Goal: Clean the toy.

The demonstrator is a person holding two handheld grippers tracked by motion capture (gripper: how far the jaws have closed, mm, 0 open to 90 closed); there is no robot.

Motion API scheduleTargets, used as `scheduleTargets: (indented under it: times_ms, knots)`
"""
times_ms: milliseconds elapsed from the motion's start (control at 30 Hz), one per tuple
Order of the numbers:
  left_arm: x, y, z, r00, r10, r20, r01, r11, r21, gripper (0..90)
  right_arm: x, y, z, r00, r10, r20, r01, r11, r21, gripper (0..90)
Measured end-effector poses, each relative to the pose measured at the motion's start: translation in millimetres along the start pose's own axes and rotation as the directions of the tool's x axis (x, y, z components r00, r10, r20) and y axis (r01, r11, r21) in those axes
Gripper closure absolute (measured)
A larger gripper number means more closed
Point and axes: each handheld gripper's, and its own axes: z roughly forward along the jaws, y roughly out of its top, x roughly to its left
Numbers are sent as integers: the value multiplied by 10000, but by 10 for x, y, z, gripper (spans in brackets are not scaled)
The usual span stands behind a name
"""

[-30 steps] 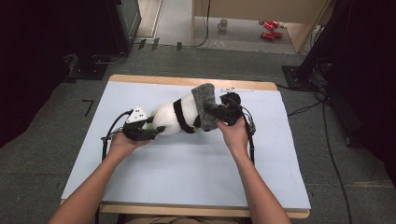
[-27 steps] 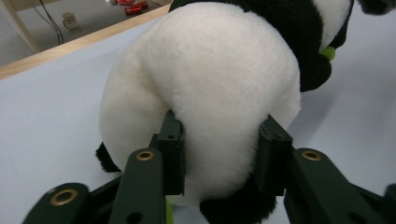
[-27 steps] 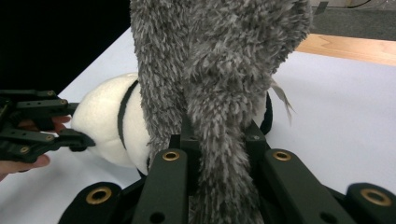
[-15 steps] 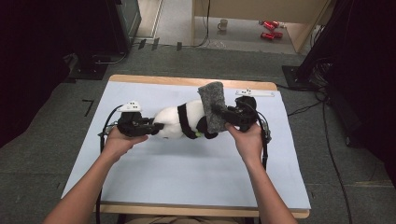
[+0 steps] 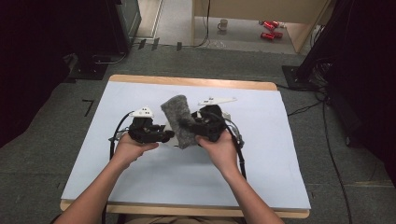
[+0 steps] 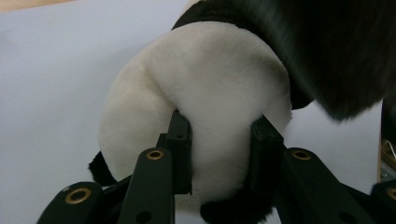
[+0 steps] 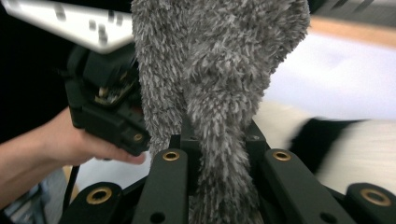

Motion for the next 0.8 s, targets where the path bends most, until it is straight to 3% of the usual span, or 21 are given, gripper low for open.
scheduleTargets:
  times_ms: [100, 200, 267, 367, 433, 667, 800]
  knots:
    - [-3, -9, 14, 10000, -48, -42, 48, 10000, -29, 673, 37, -72, 197, 9992, -190, 363, 169, 9983, 561, 779]
    - [15, -39, 48, 9997, -158, -207, 162, 9997, 170, 673, -61, -137, 306, 9984, -87, 564, 48, 9976, 686, 782]
    - [35, -59, 70, 9994, -183, -303, 193, 9993, 333, 673, -116, -146, 305, 9950, -218, 979, 137, 9965, 830, 782]
    - [57, -61, 61, 9994, -261, -221, 267, 9993, 259, 673, -277, -150, 204, 9843, -192, 1755, 28, 9957, 928, 787]
    - [38, -51, 81, 9997, -82, -251, 89, 9996, 285, 673, -417, -153, 87, 9895, 441, 1378, -549, 9956, 754, 790]
    - [100, -75, 96, 9994, -257, -223, 261, 9995, 186, 672, -622, -115, -264, 9811, 938, 1690, -1002, 9945, 296, 790]
    - [108, -77, 96, 9996, -158, -244, 162, 9997, 157, 669, -710, -130, -338, 9797, 1149, 1641, -1204, 9924, 242, 790]
